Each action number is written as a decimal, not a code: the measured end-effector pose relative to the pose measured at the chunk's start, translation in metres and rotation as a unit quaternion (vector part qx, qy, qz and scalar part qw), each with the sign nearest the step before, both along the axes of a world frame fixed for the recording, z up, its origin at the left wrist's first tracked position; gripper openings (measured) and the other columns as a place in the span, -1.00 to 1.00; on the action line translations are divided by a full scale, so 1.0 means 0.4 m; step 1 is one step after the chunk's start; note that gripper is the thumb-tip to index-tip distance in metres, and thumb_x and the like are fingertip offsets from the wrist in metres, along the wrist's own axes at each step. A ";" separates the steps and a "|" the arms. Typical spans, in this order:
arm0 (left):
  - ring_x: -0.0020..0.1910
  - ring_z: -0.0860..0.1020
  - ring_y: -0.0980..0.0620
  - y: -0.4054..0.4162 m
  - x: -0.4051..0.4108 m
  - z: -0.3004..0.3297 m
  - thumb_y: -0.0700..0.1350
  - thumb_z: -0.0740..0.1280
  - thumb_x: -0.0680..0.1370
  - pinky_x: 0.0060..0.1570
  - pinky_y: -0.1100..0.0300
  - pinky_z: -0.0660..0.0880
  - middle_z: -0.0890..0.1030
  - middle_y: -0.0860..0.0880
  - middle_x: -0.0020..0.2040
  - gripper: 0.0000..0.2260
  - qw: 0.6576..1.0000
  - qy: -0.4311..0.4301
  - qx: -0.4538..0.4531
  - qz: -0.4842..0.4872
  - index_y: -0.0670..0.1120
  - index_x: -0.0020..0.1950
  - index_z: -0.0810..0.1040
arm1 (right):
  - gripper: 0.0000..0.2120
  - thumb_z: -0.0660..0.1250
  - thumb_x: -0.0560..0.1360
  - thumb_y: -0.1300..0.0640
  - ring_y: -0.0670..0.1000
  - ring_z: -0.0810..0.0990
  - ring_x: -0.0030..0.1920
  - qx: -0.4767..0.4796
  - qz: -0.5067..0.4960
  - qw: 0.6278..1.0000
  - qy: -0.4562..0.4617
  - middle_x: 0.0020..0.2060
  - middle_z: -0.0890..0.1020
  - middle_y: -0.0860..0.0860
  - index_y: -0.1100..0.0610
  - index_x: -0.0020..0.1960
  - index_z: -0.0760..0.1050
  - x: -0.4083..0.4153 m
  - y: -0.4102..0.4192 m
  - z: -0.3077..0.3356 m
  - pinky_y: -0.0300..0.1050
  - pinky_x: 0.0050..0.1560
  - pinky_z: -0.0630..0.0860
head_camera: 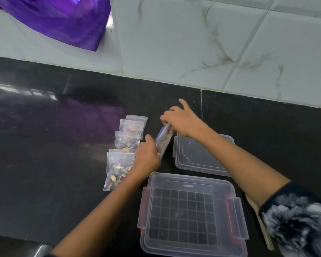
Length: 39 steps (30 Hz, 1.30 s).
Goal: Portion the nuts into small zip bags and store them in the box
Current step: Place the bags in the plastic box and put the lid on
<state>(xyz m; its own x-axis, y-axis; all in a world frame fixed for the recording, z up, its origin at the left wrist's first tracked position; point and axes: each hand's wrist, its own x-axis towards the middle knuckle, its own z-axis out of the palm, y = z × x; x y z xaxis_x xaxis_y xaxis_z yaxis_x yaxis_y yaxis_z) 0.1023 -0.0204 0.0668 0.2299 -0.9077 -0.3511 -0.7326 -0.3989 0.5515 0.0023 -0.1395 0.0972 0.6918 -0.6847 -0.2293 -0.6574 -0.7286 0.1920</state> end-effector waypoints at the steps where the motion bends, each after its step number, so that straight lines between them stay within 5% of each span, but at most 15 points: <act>1: 0.07 0.51 -0.18 0.003 0.003 0.014 -0.23 0.40 0.48 -0.04 0.01 0.46 0.53 -0.22 0.14 -0.63 1.000 0.004 -0.026 -0.003 -0.16 0.20 0.30 | -0.83 0.33 0.49 0.10 0.04 0.37 0.30 0.005 -0.022 0.999 -0.022 0.07 0.51 -0.07 -0.02 -0.03 0.33 -0.022 0.013 0.025 0.21 0.46 -0.11; 6: 0.09 0.44 -0.13 0.044 0.018 0.127 -0.06 0.43 0.46 0.01 0.04 0.40 0.64 -0.08 0.04 -0.69 0.986 -0.003 -0.166 0.004 -0.06 0.15 0.49 | -0.97 0.22 0.58 0.08 -0.02 0.38 0.26 0.019 -0.132 0.976 -0.174 -0.02 0.53 -0.11 -0.02 0.01 0.42 -0.175 0.109 0.150 0.13 0.46 -0.15; 9: 0.16 0.41 -0.05 0.096 0.026 0.216 0.00 0.48 0.42 -0.04 0.16 0.24 0.63 0.06 0.08 -0.67 0.981 -0.049 -0.183 -0.044 0.01 0.15 0.54 | -0.87 0.14 0.60 0.09 -0.09 0.42 0.19 0.056 -0.164 0.958 -0.230 -0.06 0.54 -0.15 -0.11 -0.04 0.39 -0.258 0.215 0.205 0.03 0.44 -0.09; 14: -0.04 0.56 0.17 0.208 0.033 0.295 -0.02 0.54 0.36 -0.05 0.19 0.51 0.61 0.18 -0.09 -0.72 0.982 0.007 -0.137 -0.132 0.09 0.02 0.59 | -0.80 0.32 0.49 0.10 -0.15 0.51 -0.01 0.169 -0.215 0.913 -0.304 -0.12 0.55 -0.19 -0.22 -0.08 0.45 -0.346 0.400 0.228 -0.06 0.07 0.50; 17: -0.04 0.57 0.22 0.246 0.027 0.270 0.01 0.56 0.32 -0.03 0.16 0.52 0.64 0.19 -0.08 -0.72 0.982 -0.002 -0.086 -0.166 0.12 -0.02 0.60 | -0.78 0.37 0.47 0.17 -0.23 0.57 -0.15 0.183 -0.241 0.910 -0.284 -0.22 0.60 -0.16 -0.17 -0.10 0.49 -0.355 0.462 0.200 -0.13 -0.14 0.58; 24: -0.06 0.58 0.09 0.253 0.009 0.192 0.03 0.52 0.38 -0.06 0.15 0.51 0.65 0.11 -0.08 -0.77 0.972 -0.067 -0.064 -0.218 0.08 0.00 0.64 | -0.91 0.35 0.51 0.09 -0.15 0.58 -0.15 0.088 -0.254 0.936 -0.225 -0.15 0.61 -0.17 -0.06 0.00 0.52 -0.334 0.501 0.107 -0.40 -0.15 0.47; 29: -0.15 0.57 0.00 0.231 -0.017 0.166 -0.02 0.40 0.50 -0.20 0.22 0.40 0.63 0.02 -0.13 -0.88 0.941 -0.167 -0.097 -0.278 0.02 -0.01 0.67 | -0.92 0.34 0.52 0.05 -0.06 0.59 -0.16 0.050 -0.256 0.947 -0.189 -0.18 0.61 -0.11 -0.11 -0.04 0.47 -0.302 0.497 0.080 -0.15 -0.15 0.58; 32: -0.14 0.56 -0.07 0.222 -0.049 0.133 -0.12 0.33 0.52 -0.21 0.13 0.43 0.57 -0.01 -0.18 -0.92 0.913 -0.228 -0.094 -0.324 -0.04 -0.09 0.63 | -0.88 0.24 0.58 0.08 -0.03 0.57 -0.03 0.018 -0.215 0.967 -0.133 -0.07 0.62 -0.09 -0.10 0.08 0.47 -0.278 0.503 0.055 -0.36 -0.34 0.30; 36: 0.00 0.59 -0.09 0.226 -0.075 0.088 -0.17 0.26 0.58 -0.02 0.12 0.48 0.63 -0.09 0.04 -0.87 0.884 -0.265 -0.072 -0.379 -0.09 0.05 0.59 | -0.81 0.23 0.59 0.11 0.02 0.48 0.04 0.027 -0.224 0.969 -0.100 0.03 0.60 -0.01 -0.03 0.18 0.46 -0.260 0.497 0.013 -0.21 0.08 0.36; 39: 0.11 0.58 -0.07 0.227 -0.082 0.084 -0.14 0.23 0.62 0.17 0.13 0.47 0.60 -0.10 0.17 -0.78 0.866 -0.307 -0.078 -0.387 -0.11 0.24 0.53 | -0.84 0.26 0.57 0.12 0.02 0.50 0.00 0.028 -0.246 0.964 -0.100 -0.02 0.60 0.00 0.00 0.14 0.48 -0.252 0.498 -0.006 -0.15 0.17 0.32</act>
